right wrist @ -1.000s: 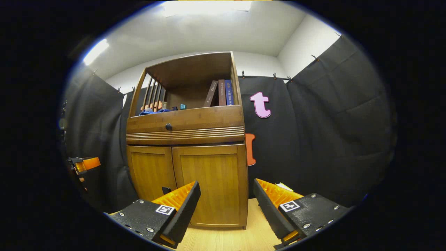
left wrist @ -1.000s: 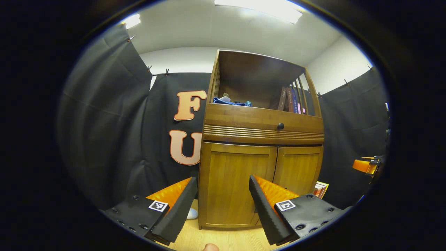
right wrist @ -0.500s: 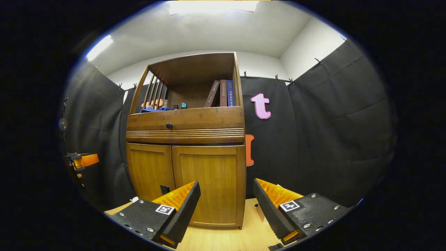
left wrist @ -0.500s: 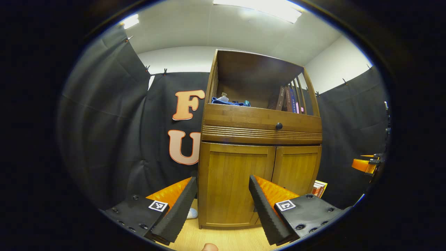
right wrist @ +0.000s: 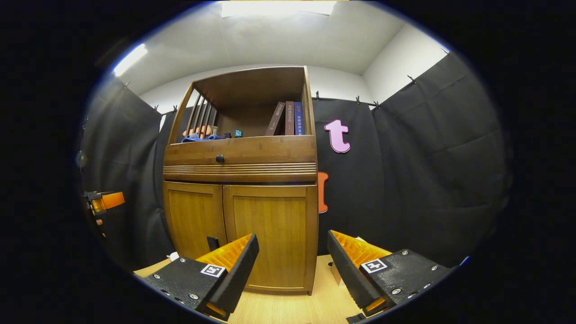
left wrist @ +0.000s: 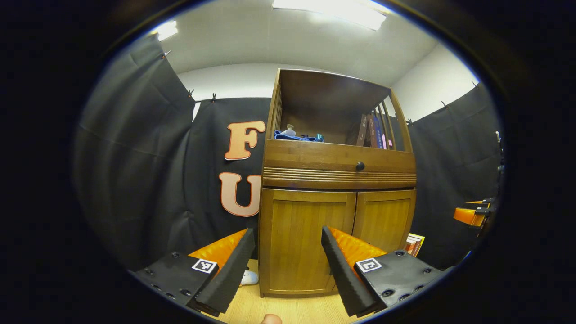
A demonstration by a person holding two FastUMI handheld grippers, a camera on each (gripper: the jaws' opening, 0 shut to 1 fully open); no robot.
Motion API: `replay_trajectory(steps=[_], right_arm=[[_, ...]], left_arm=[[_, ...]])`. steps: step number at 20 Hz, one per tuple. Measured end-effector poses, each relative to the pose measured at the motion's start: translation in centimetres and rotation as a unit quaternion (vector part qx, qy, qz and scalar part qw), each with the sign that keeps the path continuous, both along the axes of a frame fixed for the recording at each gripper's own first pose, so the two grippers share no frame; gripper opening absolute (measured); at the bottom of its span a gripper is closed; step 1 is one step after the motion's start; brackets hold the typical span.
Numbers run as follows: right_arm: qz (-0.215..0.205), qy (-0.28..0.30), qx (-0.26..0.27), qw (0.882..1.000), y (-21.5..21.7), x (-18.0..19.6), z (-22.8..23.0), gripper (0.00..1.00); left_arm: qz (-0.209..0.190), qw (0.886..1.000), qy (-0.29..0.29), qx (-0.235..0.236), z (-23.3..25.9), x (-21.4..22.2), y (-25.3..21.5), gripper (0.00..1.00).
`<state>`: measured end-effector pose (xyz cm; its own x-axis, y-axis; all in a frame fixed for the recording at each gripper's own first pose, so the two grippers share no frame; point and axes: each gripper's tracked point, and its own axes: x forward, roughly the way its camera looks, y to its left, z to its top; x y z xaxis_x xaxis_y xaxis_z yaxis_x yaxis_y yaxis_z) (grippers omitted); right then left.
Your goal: Open the right door of the double-door shoe cabinet with the right hand, and open the left door with the left hand.
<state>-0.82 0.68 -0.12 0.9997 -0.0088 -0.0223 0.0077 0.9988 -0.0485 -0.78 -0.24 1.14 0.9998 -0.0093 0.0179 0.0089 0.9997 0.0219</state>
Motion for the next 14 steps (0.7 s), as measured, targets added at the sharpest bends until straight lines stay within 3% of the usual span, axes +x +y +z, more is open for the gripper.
replay_trajectory(steps=[14], right_arm=[[0.034,0.023,0.018,0.999,6.5,4.8,-7.2,0.94]], left_arm=[[0.0,1.0,0.007,0.003,0.0,-1.5,0.4,0.99]])
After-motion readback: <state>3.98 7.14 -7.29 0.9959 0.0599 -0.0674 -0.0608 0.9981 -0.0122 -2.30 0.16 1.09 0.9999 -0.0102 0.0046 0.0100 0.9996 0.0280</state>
